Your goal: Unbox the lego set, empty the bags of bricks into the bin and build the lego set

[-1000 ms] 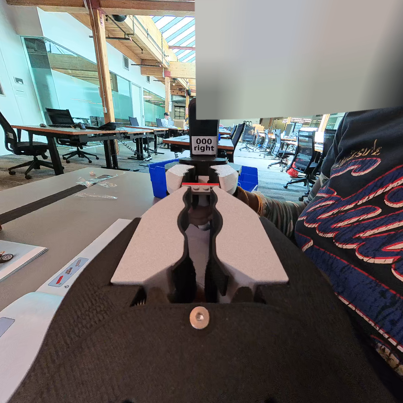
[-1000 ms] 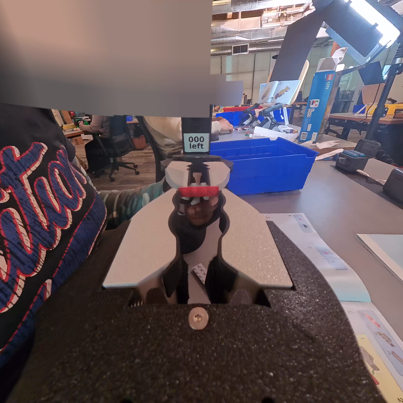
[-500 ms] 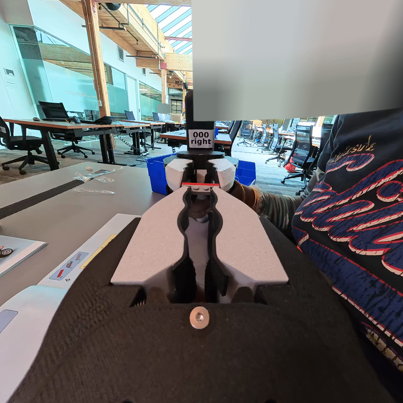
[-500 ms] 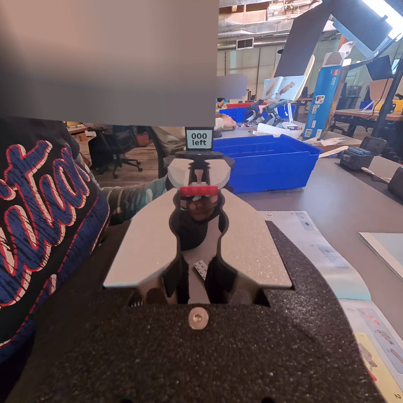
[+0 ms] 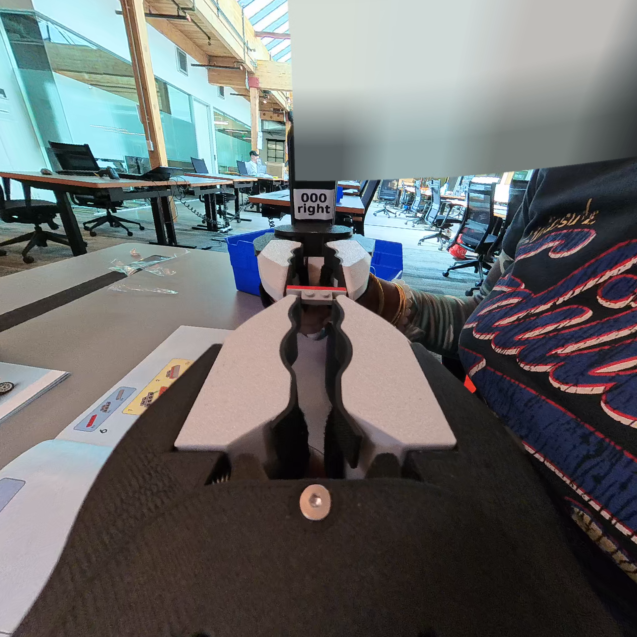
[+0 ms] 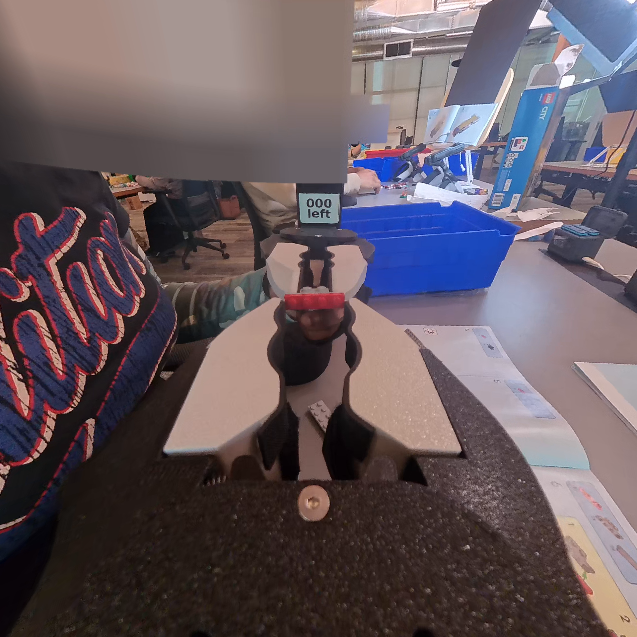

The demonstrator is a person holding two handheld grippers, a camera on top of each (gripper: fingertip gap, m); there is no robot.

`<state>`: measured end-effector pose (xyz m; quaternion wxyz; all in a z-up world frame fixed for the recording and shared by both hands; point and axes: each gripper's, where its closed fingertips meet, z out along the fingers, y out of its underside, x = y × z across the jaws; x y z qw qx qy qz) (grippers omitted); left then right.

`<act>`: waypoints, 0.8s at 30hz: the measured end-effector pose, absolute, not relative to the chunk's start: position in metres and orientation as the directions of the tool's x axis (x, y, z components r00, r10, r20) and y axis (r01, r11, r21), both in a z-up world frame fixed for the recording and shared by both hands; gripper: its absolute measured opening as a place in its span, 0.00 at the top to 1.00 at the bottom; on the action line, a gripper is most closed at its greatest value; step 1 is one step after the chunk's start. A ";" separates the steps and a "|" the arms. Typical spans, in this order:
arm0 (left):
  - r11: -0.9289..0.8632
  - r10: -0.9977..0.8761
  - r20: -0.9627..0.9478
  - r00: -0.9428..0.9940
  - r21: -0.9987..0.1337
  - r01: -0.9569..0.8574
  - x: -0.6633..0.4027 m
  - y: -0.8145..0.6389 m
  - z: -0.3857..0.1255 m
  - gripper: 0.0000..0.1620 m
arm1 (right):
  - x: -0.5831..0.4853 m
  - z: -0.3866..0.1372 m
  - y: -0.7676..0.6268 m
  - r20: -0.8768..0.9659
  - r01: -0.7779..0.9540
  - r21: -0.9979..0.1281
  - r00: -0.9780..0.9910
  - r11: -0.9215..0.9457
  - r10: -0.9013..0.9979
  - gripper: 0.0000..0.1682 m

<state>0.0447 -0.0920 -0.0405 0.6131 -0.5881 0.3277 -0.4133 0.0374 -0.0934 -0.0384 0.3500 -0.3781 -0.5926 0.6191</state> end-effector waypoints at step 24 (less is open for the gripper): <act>-0.021 -0.807 0.074 0.586 -0.995 0.096 0.012 -0.091 -0.058 0.90 | 0.035 -0.063 -0.075 -0.129 0.156 -0.985 -0.373 -0.075 0.919 0.79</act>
